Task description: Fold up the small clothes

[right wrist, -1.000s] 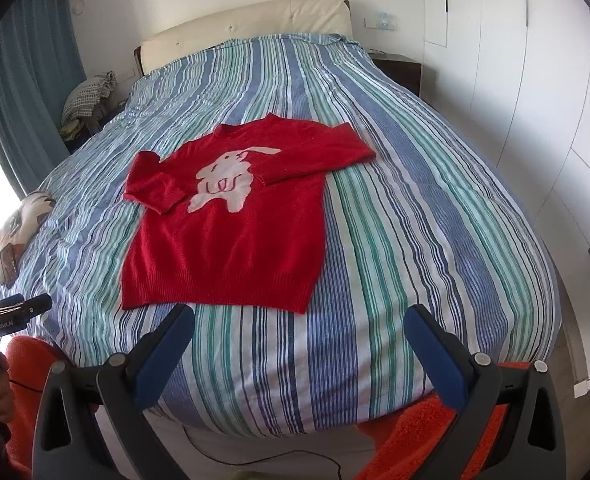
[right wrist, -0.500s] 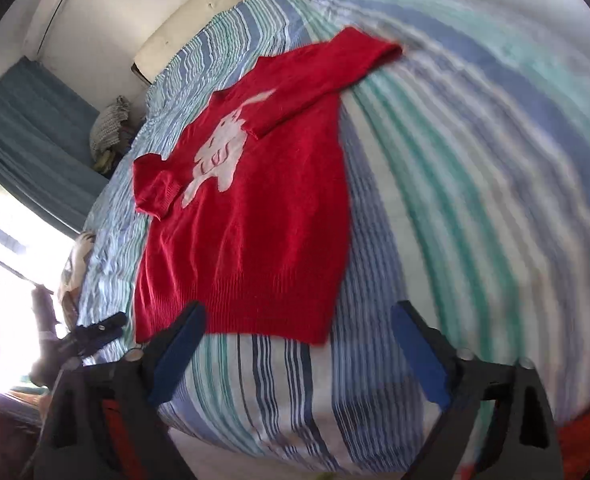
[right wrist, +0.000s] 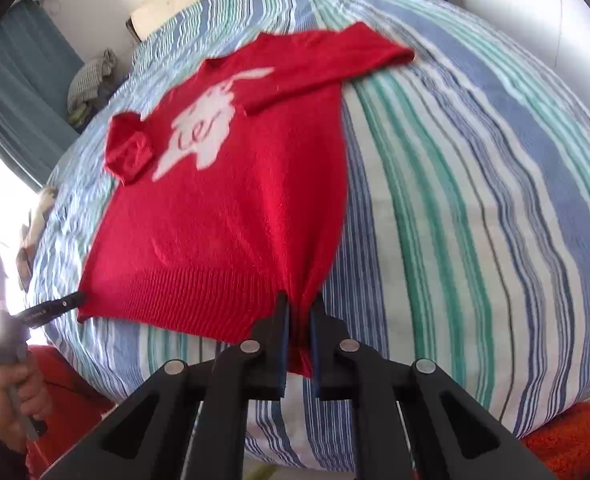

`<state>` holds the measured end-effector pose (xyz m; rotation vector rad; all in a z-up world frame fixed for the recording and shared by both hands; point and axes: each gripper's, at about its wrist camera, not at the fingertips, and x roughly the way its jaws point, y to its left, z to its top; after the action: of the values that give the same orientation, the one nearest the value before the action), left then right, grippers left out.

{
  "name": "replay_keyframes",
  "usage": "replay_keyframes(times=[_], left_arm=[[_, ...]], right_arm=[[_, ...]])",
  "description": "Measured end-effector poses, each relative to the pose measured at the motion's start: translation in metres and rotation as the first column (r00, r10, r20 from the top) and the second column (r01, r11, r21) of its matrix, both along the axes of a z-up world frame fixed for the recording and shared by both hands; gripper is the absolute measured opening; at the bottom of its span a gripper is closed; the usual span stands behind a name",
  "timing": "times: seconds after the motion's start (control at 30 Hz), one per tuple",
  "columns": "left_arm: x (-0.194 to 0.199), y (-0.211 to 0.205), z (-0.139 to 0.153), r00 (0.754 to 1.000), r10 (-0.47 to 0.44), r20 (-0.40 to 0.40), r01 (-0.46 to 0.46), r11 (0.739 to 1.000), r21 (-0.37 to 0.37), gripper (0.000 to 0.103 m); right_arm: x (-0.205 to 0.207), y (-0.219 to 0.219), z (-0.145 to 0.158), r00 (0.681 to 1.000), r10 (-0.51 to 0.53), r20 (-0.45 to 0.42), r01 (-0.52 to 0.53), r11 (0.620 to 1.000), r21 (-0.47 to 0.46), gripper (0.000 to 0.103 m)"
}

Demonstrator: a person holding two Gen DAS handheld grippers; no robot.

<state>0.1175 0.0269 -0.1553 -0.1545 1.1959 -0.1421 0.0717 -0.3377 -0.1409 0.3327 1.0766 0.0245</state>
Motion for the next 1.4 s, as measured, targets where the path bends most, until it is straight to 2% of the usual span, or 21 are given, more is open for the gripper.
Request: replay_keyframes(times=[0.07,0.2,0.53,0.77,0.9,0.93,1.0,1.03,1.07,1.1,1.13,1.23,1.33,1.4], left_arm=[[-0.001,-0.005,-0.008,1.0,-0.008,-0.002,0.009,0.999,0.046,0.002],[0.0,-0.009,-0.016,1.0,-0.016,0.004,0.015,0.997,0.082,0.002],[-0.004,-0.014,-0.018,0.999,-0.033,0.035,0.028,0.992,0.125,0.002],[-0.007,-0.021,-0.018,0.997,-0.05,0.054,0.04,0.985,0.168,0.003],[-0.009,-0.024,-0.017,0.995,-0.067,0.073,0.051,0.977,0.207,0.006],[-0.009,-0.025,-0.017,0.995,-0.067,0.075,0.05,0.976,0.213,0.01],[-0.011,-0.025,-0.014,0.995,-0.064,0.081,0.043,0.971,0.234,0.028],[-0.012,-0.024,-0.012,0.995,-0.057,0.084,0.035,0.969,0.246,0.052],[-0.015,-0.021,-0.009,0.995,-0.047,0.089,0.024,0.968,0.25,0.077],[-0.018,-0.017,-0.006,0.995,-0.036,0.094,0.012,0.969,0.246,0.084],[-0.022,-0.011,-0.003,0.995,-0.025,0.098,0.002,0.972,0.233,0.087],[-0.035,0.007,0.001,0.996,0.001,0.088,-0.019,0.979,0.201,0.087],[-0.05,0.026,0.013,0.988,0.044,0.149,-0.071,0.981,0.18,0.087],[-0.056,0.038,0.022,0.976,0.088,0.199,-0.123,0.978,0.171,0.087]], right_arm=[[0.003,0.001,-0.013,1.0,-0.016,-0.022,0.016,1.0,0.006,0.008],[0.006,0.001,-0.034,0.999,-0.038,-0.027,0.038,0.999,0.002,0.008],[0.003,0.007,-0.035,1.0,-0.026,0.008,0.026,0.998,-0.061,0.009],[-0.003,0.007,-0.033,0.999,-0.021,0.043,0.024,0.997,-0.067,0.009],[-0.006,0.009,-0.03,0.999,-0.014,0.052,0.018,0.998,-0.067,0.017],[-0.007,0.01,-0.029,0.999,-0.009,0.051,0.013,0.997,-0.073,0.019],[-0.01,0.011,-0.026,0.999,0.0,0.045,0.004,0.997,-0.075,0.034],[-0.011,0.012,-0.025,0.999,0.001,0.041,0.002,0.997,-0.075,0.039],[-0.014,0.012,-0.024,0.999,0.001,0.037,0.002,0.997,-0.078,0.049],[-0.017,0.012,-0.022,0.999,-0.001,0.032,0.004,0.996,-0.085,0.057],[-0.021,0.012,-0.02,1.0,-0.007,0.027,0.01,0.995,-0.096,0.06],[-0.033,0.008,-0.015,0.999,-0.043,0.029,0.046,0.992,-0.116,0.066],[-0.045,-0.006,-0.002,0.989,-0.125,0.083,0.136,0.981,-0.138,0.067],[-0.052,-0.018,0.007,0.971,-0.196,0.135,0.215,0.966,-0.143,0.074]])
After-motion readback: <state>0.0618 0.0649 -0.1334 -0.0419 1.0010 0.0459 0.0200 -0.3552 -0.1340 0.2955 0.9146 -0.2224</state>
